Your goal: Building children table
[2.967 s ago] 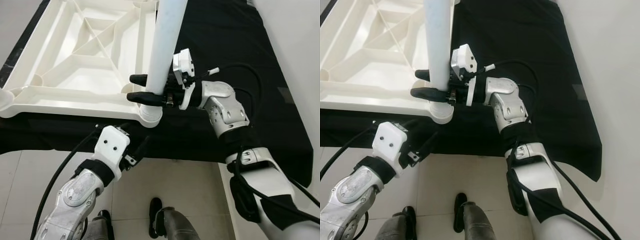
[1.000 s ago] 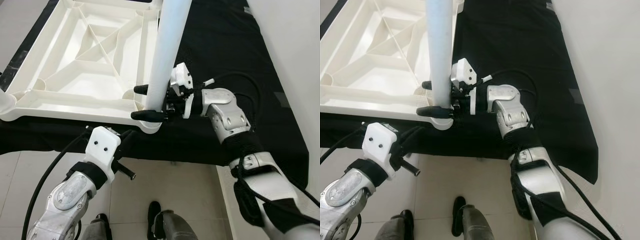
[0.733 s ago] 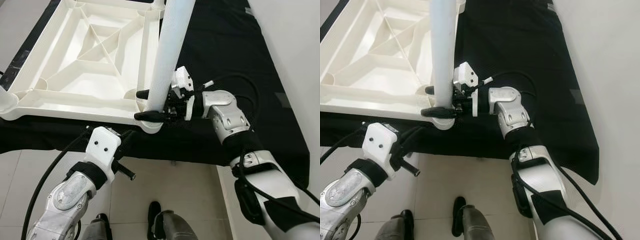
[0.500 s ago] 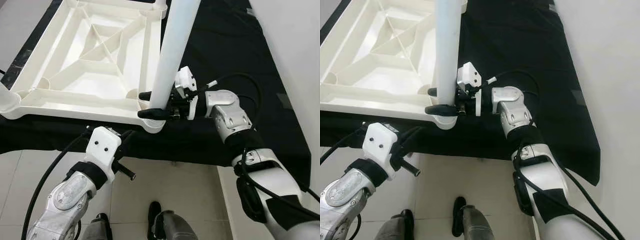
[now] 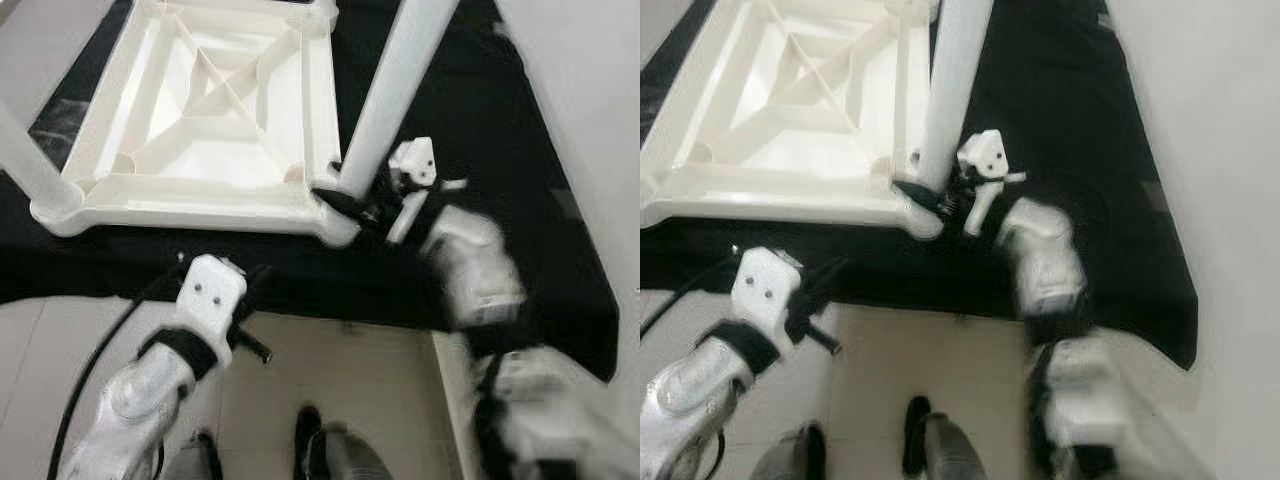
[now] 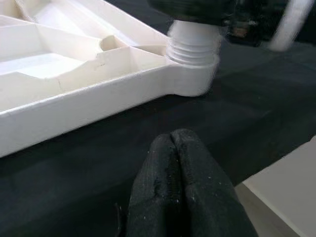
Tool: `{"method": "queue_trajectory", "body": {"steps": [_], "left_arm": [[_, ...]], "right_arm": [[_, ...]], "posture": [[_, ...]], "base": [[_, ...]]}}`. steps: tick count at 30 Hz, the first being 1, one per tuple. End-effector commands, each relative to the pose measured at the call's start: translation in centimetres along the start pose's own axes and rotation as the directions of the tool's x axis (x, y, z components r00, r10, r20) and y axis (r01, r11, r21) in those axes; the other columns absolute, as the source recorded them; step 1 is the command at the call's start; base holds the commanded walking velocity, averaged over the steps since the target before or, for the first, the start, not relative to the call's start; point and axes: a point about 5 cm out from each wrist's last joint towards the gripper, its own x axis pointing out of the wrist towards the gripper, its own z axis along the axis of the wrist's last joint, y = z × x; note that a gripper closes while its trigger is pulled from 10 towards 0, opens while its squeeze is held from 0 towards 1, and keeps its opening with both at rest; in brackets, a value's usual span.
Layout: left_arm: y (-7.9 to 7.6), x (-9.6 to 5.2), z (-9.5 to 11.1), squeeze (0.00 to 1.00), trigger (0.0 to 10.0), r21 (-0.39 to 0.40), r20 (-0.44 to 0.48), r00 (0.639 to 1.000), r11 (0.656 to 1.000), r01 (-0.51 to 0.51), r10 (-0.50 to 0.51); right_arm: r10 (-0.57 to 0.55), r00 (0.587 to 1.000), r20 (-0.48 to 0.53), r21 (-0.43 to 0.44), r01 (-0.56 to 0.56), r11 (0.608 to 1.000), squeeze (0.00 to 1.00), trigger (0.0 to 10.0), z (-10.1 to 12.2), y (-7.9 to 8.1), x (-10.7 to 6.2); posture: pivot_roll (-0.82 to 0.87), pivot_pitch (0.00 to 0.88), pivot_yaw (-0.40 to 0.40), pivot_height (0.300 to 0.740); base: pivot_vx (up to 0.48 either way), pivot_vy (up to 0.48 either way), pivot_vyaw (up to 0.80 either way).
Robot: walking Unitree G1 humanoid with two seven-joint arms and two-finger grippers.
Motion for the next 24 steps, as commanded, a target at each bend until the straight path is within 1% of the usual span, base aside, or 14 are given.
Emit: {"method": "queue_trajectory", "body": {"steps": [1,5,7,8,9,10,13,14,16,17,20,21,23,24], "left_arm": [[-0.4,-0.2,-0.4,0.00,10.0,-0.017,-0.020,1.000,1.000,0.018,-0.018],[-0.5,0.0,-0.5,0.00,10.0,-0.010,-0.022,0.999,0.999,0.034,-0.034],[-0.5,0.1,-0.5,0.00,10.0,-0.019,-0.015,0.999,0.999,0.028,-0.029],[-0.5,0.2,-0.5,0.00,10.0,-0.024,-0.011,1.000,0.999,0.024,-0.024],[-0.5,0.2,-0.5,0.00,10.0,-0.024,-0.011,1.000,0.999,0.024,-0.024],[-0.6,0.2,-0.6,0.00,10.0,-0.029,-0.011,1.000,0.999,0.022,-0.022],[-0.6,0.2,-0.7,0.00,10.0,-0.028,-0.013,1.000,0.999,0.024,-0.024],[-0.6,0.3,-0.7,0.00,10.0,-0.027,-0.013,1.000,0.999,0.025,-0.025],[-0.6,0.3,-0.7,0.00,10.0,-0.027,-0.013,1.000,0.999,0.025,-0.025],[-0.7,0.5,-0.7,0.00,10.0,-0.026,-0.009,1.000,0.999,0.027,-0.028],[-0.7,0.7,-0.7,0.00,10.0,-0.026,-0.007,1.000,0.999,0.031,-0.031],[-0.7,0.7,-0.7,0.00,10.0,-0.025,-0.007,0.999,0.999,0.031,-0.032],[-0.7,0.7,-0.7,0.00,10.0,-0.023,-0.007,0.999,0.999,0.032,-0.032],[-0.7,0.7,-0.7,0.00,10.0,-0.021,-0.006,0.999,0.999,0.032,-0.032]], "right_arm": [[-0.020,0.986,-0.167,0.037,0.027,0.999,0.00,0.0,-2.9,1.1,-1.4],[0.038,0.987,-0.154,0.081,-0.026,0.996,0.00,0.0,-3.1,3.1,-0.6],[0.048,0.988,-0.149,0.064,-0.039,0.997,0.00,0.0,-2.9,3.0,-0.2],[0.046,0.988,-0.149,0.051,-0.038,0.998,0.00,2.8,-2.6,2.9,0.1],[0.046,0.988,-0.149,0.051,-0.038,0.998,0.00,2.8,-2.6,2.9,0.1],[0.024,0.989,-0.147,0.017,-0.022,1.000,0.00,10.0,-2.1,2.6,0.5],[0.014,0.988,-0.151,0.014,-0.012,1.000,0.00,10.0,-1.7,2.8,0.4],[0.009,0.988,-0.153,0.014,-0.007,1.000,0.30,10.0,-1.4,2.8,0.5],[0.009,0.988,-0.153,0.014,-0.007,1.000,0.30,10.0,-1.4,2.8,0.5],[0.080,0.991,-0.112,0.074,-0.071,0.995,1.00,10.0,-0.2,2.0,1.5],[0.180,0.983,-0.024,0.099,-0.177,0.979,1.00,10.0,1.5,1.4,2.6],[0.271,0.963,0.013,0.090,-0.271,0.958,0.00,10.0,2.3,1.4,2.9],[0.412,0.910,0.040,0.078,-0.414,0.907,0.00,10.0,3.1,1.6,3.1],[0.524,0.850,0.047,0.059,-0.526,0.848,0.00,10.0,3.5,2.0,2.9]], "posture": [[0.06,0.323,-0.142,0.740],[0.06,0.312,-0.142,0.740],[0.05,0.303,-0.145,0.740],[0.06,0.302,-0.148,0.740],[0.06,0.302,-0.148,0.740],[0.06,0.298,-0.147,0.740],[0.06,0.298,-0.147,0.740],[0.05,0.294,-0.147,0.740],[0.05,0.294,-0.147,0.740],[0.06,0.285,-0.147,0.740],[0.06,0.284,-0.147,0.740],[0.07,0.279,-0.148,0.740],[0.07,0.274,-0.150,0.740],[0.07,0.272,-0.151,0.740]], "base": [[0.000,0.000,0.00],[0.000,0.000,0.00],[0.000,0.000,0.00],[0.000,0.000,0.00],[0.000,0.000,0.00],[0.000,0.000,0.00],[0.000,0.000,0.00],[0.000,0.000,0.00],[0.000,0.000,0.00],[0.000,0.000,0.00],[0.000,0.000,0.00],[0.000,0.000,0.00],[0.000,0.000,0.00],[0.000,0.000,0.00]]}}
